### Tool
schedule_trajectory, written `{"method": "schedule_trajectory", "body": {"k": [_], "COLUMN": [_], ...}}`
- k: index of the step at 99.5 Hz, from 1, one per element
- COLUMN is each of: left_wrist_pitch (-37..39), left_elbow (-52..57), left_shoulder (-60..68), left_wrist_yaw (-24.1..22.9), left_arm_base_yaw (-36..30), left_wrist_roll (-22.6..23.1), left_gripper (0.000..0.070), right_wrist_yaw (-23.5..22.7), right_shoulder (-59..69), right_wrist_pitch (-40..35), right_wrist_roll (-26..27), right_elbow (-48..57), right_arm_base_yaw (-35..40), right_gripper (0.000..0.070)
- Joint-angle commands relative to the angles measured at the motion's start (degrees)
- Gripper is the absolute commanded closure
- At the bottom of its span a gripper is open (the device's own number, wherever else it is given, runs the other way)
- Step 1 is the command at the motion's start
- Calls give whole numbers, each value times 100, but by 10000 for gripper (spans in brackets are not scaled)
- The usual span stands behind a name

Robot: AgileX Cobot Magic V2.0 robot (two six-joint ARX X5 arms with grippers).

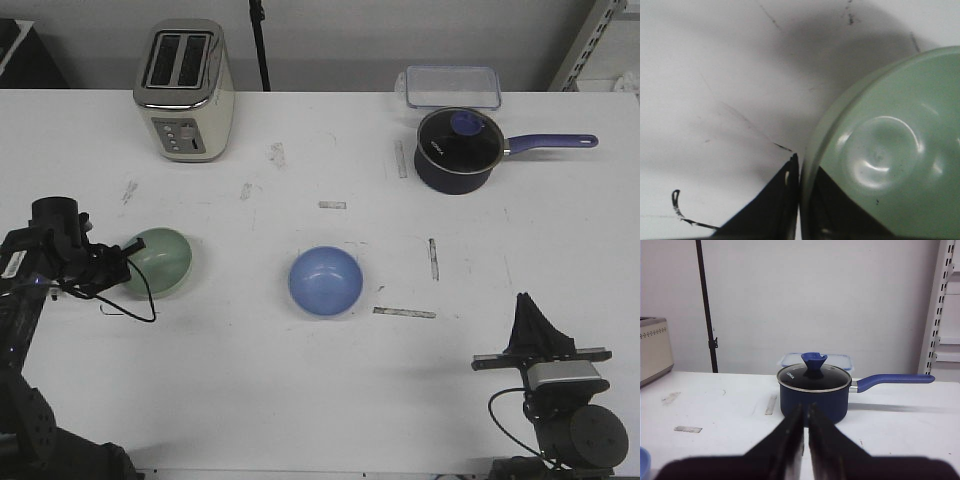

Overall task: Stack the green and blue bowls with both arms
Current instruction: 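Carry the green bowl with the left gripper onto the blue bowl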

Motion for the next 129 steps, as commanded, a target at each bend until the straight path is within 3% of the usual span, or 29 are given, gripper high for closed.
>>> {"method": "schedule_trajectory", "body": {"k": [1, 27, 80, 109, 129], "left_wrist_pitch": [2, -479, -446, -424, -365], "left_elbow": [74, 621, 1672, 2511, 2573], "left_shoulder": [-190, -468, -11, 966, 1377], "left_wrist_yaw": [195, 240, 221, 223, 219], "left_arm_base_yaw": [-9, -361, -3084, -4133, -4518], "left_wrist_roll": [-28, -234, -684, -673, -673], "left_gripper": [699, 699, 699, 699, 699], "right_wrist_yaw": [4, 4, 4, 4, 4], "right_shoulder": [-7, -7, -7, -7, -7], "right_wrist_pitch": [66, 66, 66, 66, 66], "right_wrist_roll": [-17, -17, -17, -17, -17], "right_elbow": [0, -2, 0, 0, -2], "right_arm_base_yaw": [-7, -7, -7, -7, -7], "right_gripper": [691, 691, 691, 691, 691]}}
